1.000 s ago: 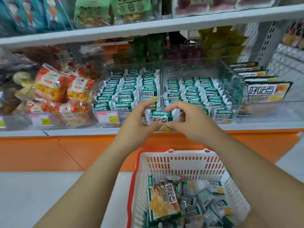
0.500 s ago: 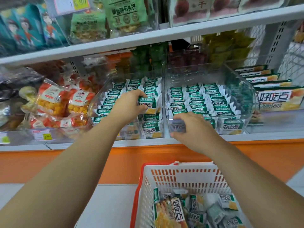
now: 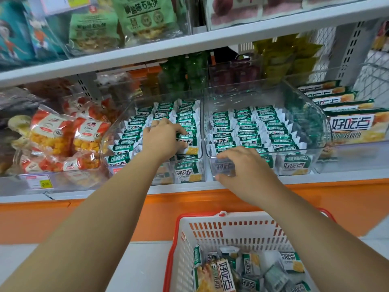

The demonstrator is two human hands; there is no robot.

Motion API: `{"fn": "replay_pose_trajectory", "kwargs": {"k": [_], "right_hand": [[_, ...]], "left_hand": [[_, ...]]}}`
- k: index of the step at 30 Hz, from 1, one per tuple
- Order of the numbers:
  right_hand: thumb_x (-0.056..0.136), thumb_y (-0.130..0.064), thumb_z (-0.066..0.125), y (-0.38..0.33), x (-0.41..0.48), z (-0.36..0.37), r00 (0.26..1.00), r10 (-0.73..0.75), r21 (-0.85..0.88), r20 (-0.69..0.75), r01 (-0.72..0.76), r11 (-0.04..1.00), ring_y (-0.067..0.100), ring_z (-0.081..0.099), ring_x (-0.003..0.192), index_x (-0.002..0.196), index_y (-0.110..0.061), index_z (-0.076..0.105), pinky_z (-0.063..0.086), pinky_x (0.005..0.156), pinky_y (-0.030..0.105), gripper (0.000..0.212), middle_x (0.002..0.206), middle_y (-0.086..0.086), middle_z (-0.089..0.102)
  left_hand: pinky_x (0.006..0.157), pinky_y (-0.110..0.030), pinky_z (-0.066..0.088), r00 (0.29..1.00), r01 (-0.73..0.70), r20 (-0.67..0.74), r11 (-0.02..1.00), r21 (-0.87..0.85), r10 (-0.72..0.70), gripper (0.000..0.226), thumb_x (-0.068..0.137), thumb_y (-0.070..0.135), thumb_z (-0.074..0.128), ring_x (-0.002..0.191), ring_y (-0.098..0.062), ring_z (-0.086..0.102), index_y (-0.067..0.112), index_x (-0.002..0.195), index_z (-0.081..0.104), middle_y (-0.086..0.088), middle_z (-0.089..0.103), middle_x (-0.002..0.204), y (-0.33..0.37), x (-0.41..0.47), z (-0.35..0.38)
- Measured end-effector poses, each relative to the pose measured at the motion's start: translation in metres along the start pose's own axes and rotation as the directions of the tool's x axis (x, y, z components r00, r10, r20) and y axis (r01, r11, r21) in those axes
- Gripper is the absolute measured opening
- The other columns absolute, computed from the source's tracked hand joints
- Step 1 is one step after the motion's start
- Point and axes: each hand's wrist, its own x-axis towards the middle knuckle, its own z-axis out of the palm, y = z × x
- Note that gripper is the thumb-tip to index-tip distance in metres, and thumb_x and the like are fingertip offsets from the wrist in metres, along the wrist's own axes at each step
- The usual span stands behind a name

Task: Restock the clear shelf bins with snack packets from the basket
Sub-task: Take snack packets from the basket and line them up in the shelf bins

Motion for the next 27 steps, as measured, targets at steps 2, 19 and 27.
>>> {"fn": "replay_pose_trajectory", "kwargs": {"k": [2,19,27], "right_hand": [[0.089,-0.035,0.057,0.0,0.0,0.001,1.0,-0.006,-0.007,0.0,0.006,1.0,0.013,0.033,0.125,0.133,-0.03,0.046,0.032,0.099,0.032,0.046,0.133,-0.01,0.045],[0.094,-0.024,0.052,0.115,-0.093,0.046,0.916,0.254,-0.207,0.309,-0.197,0.958,0.015,0.056,0.086,0.118,-0.021,0.06,0.05,0.079,0.032,0.026,0.109,-0.003,0.064],[0.092,-0.021,0.056,0.197,-0.162,0.11,0.635,0.553,-0.347,0.539,-0.431,0.833,0.025,0.054,0.112,0.124,-0.013,0.056,0.044,0.086,0.028,0.033,0.12,0.009,0.057]], "left_hand": [[0.104,-0.043,0.028,1.0,0.017,0.003,1.0,0.008,-0.017,0.039,0.084,0.043,0.067,0.125,-0.029,0.039,0.038,0.121,0.058,-0.005,0.046,0.133,0.002,0.0,-0.001],[0.074,-0.037,0.045,0.92,-0.201,-0.392,0.86,-0.47,0.001,0.028,0.085,0.004,0.054,0.093,-0.026,0.06,0.014,0.11,0.064,-0.005,0.061,0.11,0.075,-0.158,0.095],[0.109,-0.047,0.034,0.839,0.228,0.544,0.919,-0.322,-0.017,0.051,0.096,0.026,0.046,0.136,-0.027,0.032,0.028,0.144,0.031,-0.001,0.026,0.152,0.085,-0.223,0.222]]}}
